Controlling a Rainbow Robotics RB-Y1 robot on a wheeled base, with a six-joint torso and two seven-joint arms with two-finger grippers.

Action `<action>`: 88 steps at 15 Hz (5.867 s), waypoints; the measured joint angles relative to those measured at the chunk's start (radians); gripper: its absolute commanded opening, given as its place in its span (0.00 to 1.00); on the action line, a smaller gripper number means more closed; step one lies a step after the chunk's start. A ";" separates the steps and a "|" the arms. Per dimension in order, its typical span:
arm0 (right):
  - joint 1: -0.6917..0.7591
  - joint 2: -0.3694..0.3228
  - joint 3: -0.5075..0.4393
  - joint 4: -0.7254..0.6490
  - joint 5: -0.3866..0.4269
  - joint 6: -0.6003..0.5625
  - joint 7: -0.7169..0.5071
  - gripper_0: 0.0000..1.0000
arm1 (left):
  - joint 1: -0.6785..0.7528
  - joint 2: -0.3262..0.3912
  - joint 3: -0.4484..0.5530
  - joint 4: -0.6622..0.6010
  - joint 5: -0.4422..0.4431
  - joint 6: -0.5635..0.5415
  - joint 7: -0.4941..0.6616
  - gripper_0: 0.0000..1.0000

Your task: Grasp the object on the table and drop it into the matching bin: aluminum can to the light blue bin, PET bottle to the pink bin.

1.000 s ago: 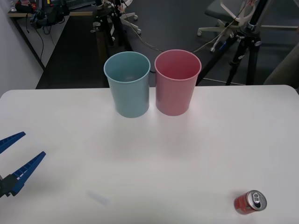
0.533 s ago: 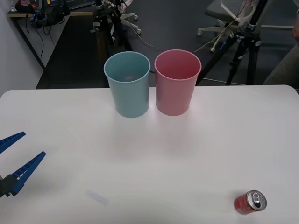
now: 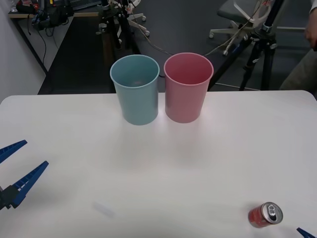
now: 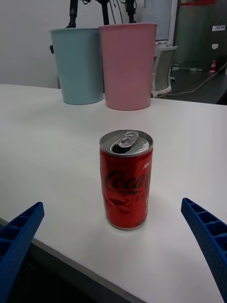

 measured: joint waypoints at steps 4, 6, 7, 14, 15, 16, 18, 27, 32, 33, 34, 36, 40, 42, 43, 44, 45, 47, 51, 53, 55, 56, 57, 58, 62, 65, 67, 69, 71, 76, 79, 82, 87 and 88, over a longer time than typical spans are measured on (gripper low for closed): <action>-0.028 0.009 0.016 0.000 0.002 0.028 0.004 1.00 | 0.000 0.000 0.000 0.000 0.000 0.000 0.000 1.00; -0.048 0.011 0.027 0.000 0.002 0.050 0.004 1.00 | 0.000 0.000 0.000 0.000 0.000 0.000 0.000 1.00; -0.058 0.011 0.032 0.000 0.002 0.060 0.004 1.00 | 0.000 0.000 0.000 0.000 0.000 0.000 0.000 1.00; -0.114 0.018 0.071 0.000 0.002 0.129 0.007 1.00 | 0.000 0.000 0.000 0.000 0.000 0.000 0.000 1.00; -0.121 0.019 0.078 0.000 0.001 0.139 0.007 1.00 | 0.000 0.000 0.000 0.000 0.000 0.000 0.000 1.00; -0.130 0.018 0.084 0.000 0.001 0.149 0.007 1.00 | 0.000 0.000 0.000 0.000 0.000 0.000 0.000 1.00; -0.145 0.021 0.090 0.000 0.003 0.162 0.008 1.00 | 0.000 0.000 0.000 0.000 0.000 0.000 0.000 1.00; -0.192 0.023 0.129 0.000 0.004 0.208 0.005 0.41 | 0.000 0.000 0.000 0.000 0.000 0.000 0.000 1.00; -0.186 0.023 0.130 0.000 0.005 0.209 0.007 0.00 | 0.000 0.000 0.000 0.000 0.000 0.000 0.000 1.00; -0.186 0.023 0.131 0.000 0.005 0.209 0.006 0.00 | 0.000 0.000 0.000 0.000 0.000 0.000 0.000 1.00; -0.186 0.023 0.130 0.000 0.005 0.209 0.006 0.00 | 0.000 0.000 0.000 0.000 0.000 0.000 0.000 1.00; -0.186 0.023 0.130 0.000 0.004 0.209 0.008 0.00 | 0.000 0.000 0.000 0.000 0.000 0.000 0.000 1.00; -0.185 0.023 0.131 0.000 0.004 0.209 0.004 0.00 | 0.000 0.000 0.000 0.000 0.000 0.000 0.000 1.00; -0.184 0.023 0.129 -0.013 0.004 0.209 -0.006 0.00 | 0.000 0.000 0.000 0.000 0.000 0.000 0.000 1.00; -0.182 0.022 0.128 -0.029 0.003 0.210 -0.012 0.00 | 0.000 0.000 0.000 0.000 0.000 0.000 0.000 1.00; -0.178 0.022 0.127 -0.057 0.004 0.216 -0.022 0.00 | 0.000 0.000 0.000 0.000 0.000 0.000 0.000 1.00; -0.170 0.022 0.128 -0.094 0.004 0.232 -0.032 0.00 | 0.000 0.000 0.000 0.000 0.000 0.000 0.000 1.00; -0.144 0.022 0.137 -0.195 0.005 0.287 -0.055 0.00 | 0.000 0.000 0.000 0.000 0.000 0.000 0.000 1.00; -0.099 0.021 0.167 -0.405 0.041 0.386 -0.199 0.00 | 0.000 0.000 0.000 0.000 0.000 0.000 0.000 1.00; -0.094 0.021 0.175 -0.492 0.081 0.431 -0.280 0.00 | 0.000 0.000 0.000 0.000 0.000 0.000 0.000 1.00; -0.093 0.021 0.182 -0.575 0.126 0.477 -0.373 0.00 | 0.000 0.000 0.000 0.000 0.000 0.000 0.000 1.00; -0.094 0.021 0.184 -0.607 0.146 0.496 -0.410 0.00 | 0.000 0.000 0.000 0.000 0.000 0.000 0.000 1.00; -0.095 0.021 0.186 -0.649 0.174 0.519 -0.458 0.00 | 0.000 0.000 0.000 0.000 0.000 0.000 0.000 1.00; -0.099 0.021 0.188 -0.687 0.203 0.543 -0.508 0.00 | 0.000 0.000 0.000 0.000 0.000 0.000 0.000 1.00; -0.136 0.020 0.205 -0.817 0.342 0.634 -0.697 0.00 | 0.000 0.000 0.000 0.000 0.000 0.000 0.000 1.00; -0.181 0.017 0.236 -0.892 0.458 0.702 -0.859 0.00 | 0.000 0.000 0.000 0.000 0.000 0.000 0.000 1.00; -0.218 0.006 0.268 -0.930 0.551 0.762 -0.966 0.00 | 0.000 0.000 0.000 0.000 0.000 0.000 0.000 1.00; -0.254 -0.017 0.314 -0.963 0.649 0.834 -1.075 0.00 | 0.000 0.000 0.000 0.000 0.000 0.000 0.000 1.00; -0.298 -0.028 0.351 -0.982 0.750 0.882 -1.191 0.00 | 0.000 0.000 0.000 0.000 0.000 0.000 0.000 1.00; -0.439 -0.025 0.410 -0.988 1.019 0.929 -1.482 0.00 | 0.000 0.000 0.000 0.000 0.000 0.000 0.000 1.00; -0.530 -0.018 0.434 -0.987 1.198 0.929 -1.674 0.00 | 0.000 0.000 0.000 0.000 0.000 0.000 0.000 1.00; -0.629 -0.017 0.465 -0.978 1.363 0.923 -1.869 0.00 | 0.000 0.000 0.000 0.000 0.000 0.000 0.000 1.00; -0.830 0.074 0.486 -0.839 1.572 0.874 -2.012 0.00 | 0.000 0.000 0.000 0.000 0.000 0.000 0.000 1.00; -0.867 0.112 0.476 -0.804 1.606 0.855 -2.012 0.00 | 0.000 0.000 0.000 0.000 0.000 0.000 0.000 1.00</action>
